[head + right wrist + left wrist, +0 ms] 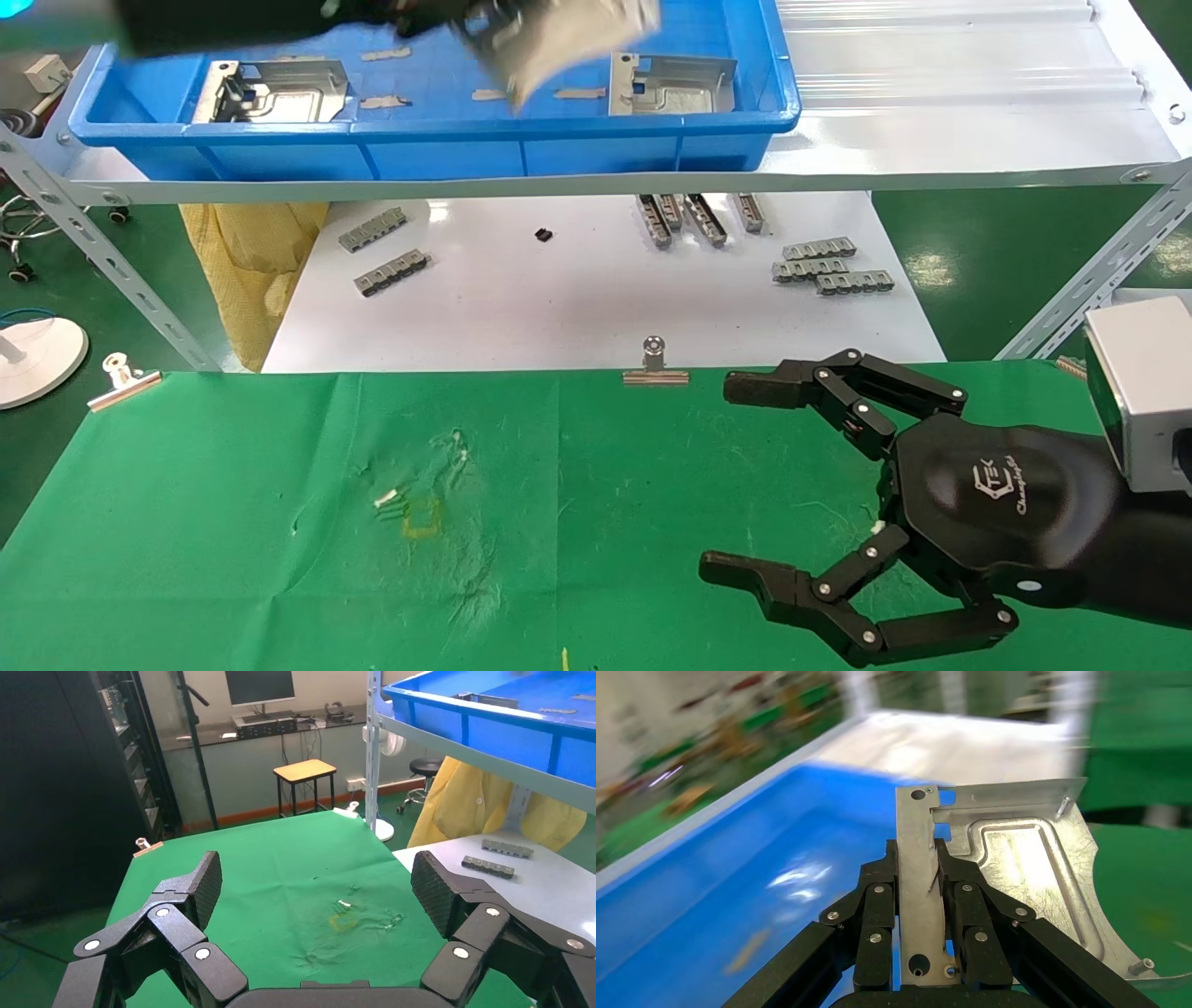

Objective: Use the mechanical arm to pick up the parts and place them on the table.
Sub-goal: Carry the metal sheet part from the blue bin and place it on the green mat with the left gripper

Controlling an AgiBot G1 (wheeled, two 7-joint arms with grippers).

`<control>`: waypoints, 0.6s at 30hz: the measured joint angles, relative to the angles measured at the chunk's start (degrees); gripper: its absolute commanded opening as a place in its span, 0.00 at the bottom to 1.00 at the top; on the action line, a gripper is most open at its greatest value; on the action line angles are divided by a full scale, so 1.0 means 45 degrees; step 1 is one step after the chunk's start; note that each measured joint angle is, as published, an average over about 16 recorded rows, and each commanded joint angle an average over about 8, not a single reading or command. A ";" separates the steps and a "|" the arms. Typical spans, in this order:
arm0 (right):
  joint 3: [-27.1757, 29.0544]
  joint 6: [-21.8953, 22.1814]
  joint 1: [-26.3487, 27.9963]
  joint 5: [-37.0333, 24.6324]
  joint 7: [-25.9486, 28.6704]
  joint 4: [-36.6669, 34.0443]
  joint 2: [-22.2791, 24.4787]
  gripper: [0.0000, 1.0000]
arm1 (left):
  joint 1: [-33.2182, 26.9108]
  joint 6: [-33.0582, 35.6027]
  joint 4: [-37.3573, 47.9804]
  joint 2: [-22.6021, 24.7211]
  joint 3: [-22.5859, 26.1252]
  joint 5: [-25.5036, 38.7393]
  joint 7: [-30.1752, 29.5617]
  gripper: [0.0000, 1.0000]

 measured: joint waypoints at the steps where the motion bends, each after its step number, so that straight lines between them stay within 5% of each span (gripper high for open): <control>1: 0.0000 0.0000 0.0000 0.0000 0.0000 0.0000 0.0000 1.00 | 0.0090 0.0543 -0.0124 -0.0191 -0.0041 -0.0136 0.0292 0.00; 8: 0.0000 0.0000 0.0000 0.0000 0.0000 0.0000 0.0000 1.00 | 0.1019 0.3081 -0.1471 -0.1594 0.0138 -0.0892 0.2388 0.00; 18: 0.0000 0.0000 0.0000 0.0000 0.0000 0.0000 0.0000 1.00 | 0.3122 0.3457 -0.3748 -0.3389 0.1767 -0.1522 0.4779 0.00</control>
